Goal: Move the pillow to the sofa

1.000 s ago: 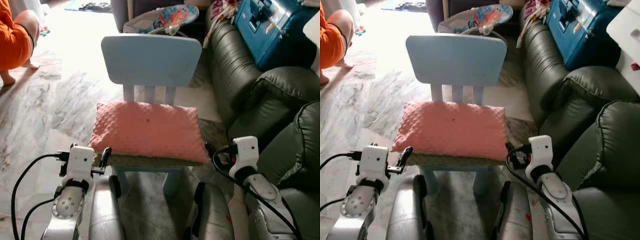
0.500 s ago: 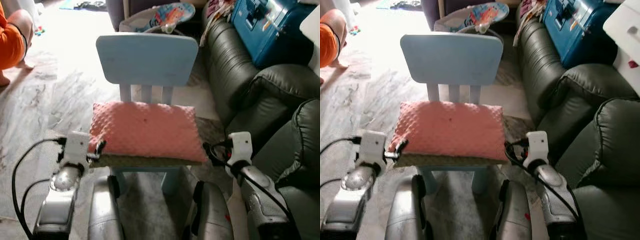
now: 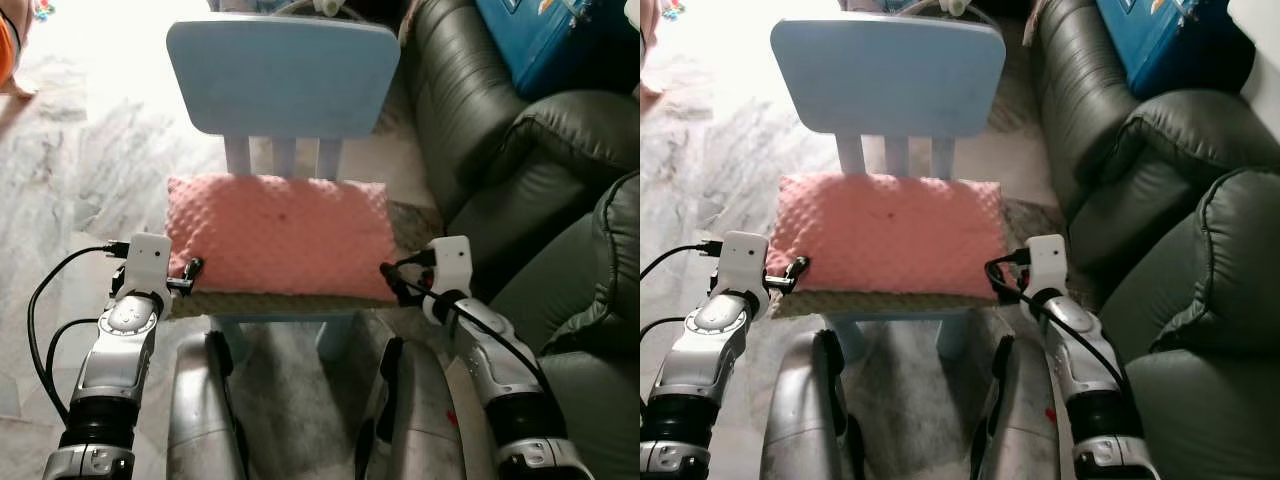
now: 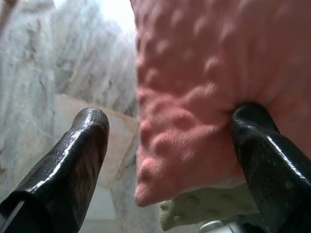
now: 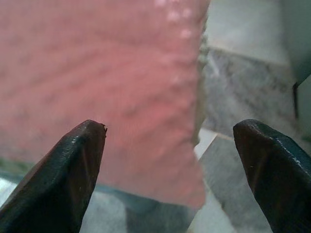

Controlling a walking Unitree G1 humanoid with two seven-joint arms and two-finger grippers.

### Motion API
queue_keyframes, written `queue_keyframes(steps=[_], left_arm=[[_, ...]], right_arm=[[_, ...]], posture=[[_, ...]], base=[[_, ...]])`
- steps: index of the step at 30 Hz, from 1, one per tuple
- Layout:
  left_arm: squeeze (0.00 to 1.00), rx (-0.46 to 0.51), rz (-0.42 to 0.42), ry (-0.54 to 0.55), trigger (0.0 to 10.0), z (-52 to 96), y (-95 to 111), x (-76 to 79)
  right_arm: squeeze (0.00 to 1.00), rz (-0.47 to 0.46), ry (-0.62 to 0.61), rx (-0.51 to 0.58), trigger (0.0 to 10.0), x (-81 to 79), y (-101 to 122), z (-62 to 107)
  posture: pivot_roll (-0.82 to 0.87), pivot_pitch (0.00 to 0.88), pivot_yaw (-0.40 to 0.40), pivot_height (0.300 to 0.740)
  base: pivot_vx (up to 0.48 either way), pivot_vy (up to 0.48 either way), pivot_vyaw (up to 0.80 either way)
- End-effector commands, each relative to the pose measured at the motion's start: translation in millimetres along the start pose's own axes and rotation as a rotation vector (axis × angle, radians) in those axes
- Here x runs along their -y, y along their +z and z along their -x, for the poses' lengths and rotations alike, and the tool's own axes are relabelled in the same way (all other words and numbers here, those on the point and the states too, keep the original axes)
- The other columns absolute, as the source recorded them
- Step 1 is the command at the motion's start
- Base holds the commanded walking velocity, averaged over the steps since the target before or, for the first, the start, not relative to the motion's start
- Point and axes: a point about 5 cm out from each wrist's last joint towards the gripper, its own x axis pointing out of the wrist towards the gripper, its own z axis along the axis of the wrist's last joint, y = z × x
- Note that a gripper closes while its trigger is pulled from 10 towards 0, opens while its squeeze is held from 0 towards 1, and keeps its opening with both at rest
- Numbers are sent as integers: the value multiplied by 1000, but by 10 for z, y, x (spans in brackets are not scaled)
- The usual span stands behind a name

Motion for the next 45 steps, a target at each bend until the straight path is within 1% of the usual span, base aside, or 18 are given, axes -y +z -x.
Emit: queue_keyframes(steps=[1,4,5,8,11,12,16,18,20,24,26,28,29,30,33,34,40,45], left_arm=[[0,-10,-6,-7,10000,25,-54,-33],[0,44,-9,37,10000,-68,99,-95],[0,76,-4,61,10000,-101,197,-118],[0,116,-6,81,10000,-148,361,-139],[0,137,-4,81,10000,-150,449,-156],[0,143,-20,82,10000,-147,480,-168],[0,136,-42,125,10000,-102,493,-241],[0,138,-41,181,10000,-7,483,-364],[0,138,-40,189,10000,7,482,-380],[0,152,-19,236,10000,209,473,-487],[0,177,-1,257,10000,344,491,-508],[0,205,8,277,10000,420,516,-512],[0,258,1,298,10000,465,575,-525],[0,298,6,286,10000,460,624,-508],[0,288,10,274,10000,427,619,-489],[0,275,41,260,10000,341,621,-454],[0,281,66,227,10000,147,742,-340],[0,264,124,200,10000,7,809,-231]], right_arm=[[0,9,-1,-18,10000,-7,-38,27],[0,27,-8,-7,10000,15,-2,-47],[0,43,-23,17,10000,48,38,-75],[0,52,-37,47,10000,94,130,-137],[0,53,-38,71,10000,110,218,-167],[0,57,-39,80,10000,121,259,-178],[0,51,-57,110,10000,185,351,-183],[0,61,-61,138,10000,214,379,-160],[0,64,-62,140,10000,218,381,-157],[0,74,-59,158,10000,270,386,-99],[0,49,-52,195,10000,305,428,-51],[0,36,-47,235,10000,326,482,-18],[0,11,-36,279,10000,329,548,9],[0,-2,-32,317,10000,331,612,30],[0,-11,-32,332,10000,331,638,32],[0,-34,-26,347,10000,319,677,12],[0,-56,35,368,10000,205,785,-80],[0,-91,73,370,10000,122,791,-134]], posture=[[-33,303,-84,500],[-27,333,-83,500],[-18,343,-83,500],[-6,354,-78,500],[-6,357,-81,500],[-5,359,-80,500],[-2,357,-83,500],[-9,354,-85,500],[-9,354,-85,500],[-1,343,-86,500],[5,334,-88,500],[8,326,-88,500],[10,320,-90,500],[9,316,-93,500],[6,314,-95,500],[-1,312,-96,500],[-2,313,-98,500],[-8,313,-101,500]], base=[[0,0,0],[0,0,0],[0,0,0],[0,0,0],[0,0,0],[0,0,0],[0,0,0],[0,0,0],[0,0,0],[0,0,0],[0,0,0],[0,0,0],[0,0,0],[0,0,0],[0,0,0],[0,0,0],[0,0,0],[0,0,0]])
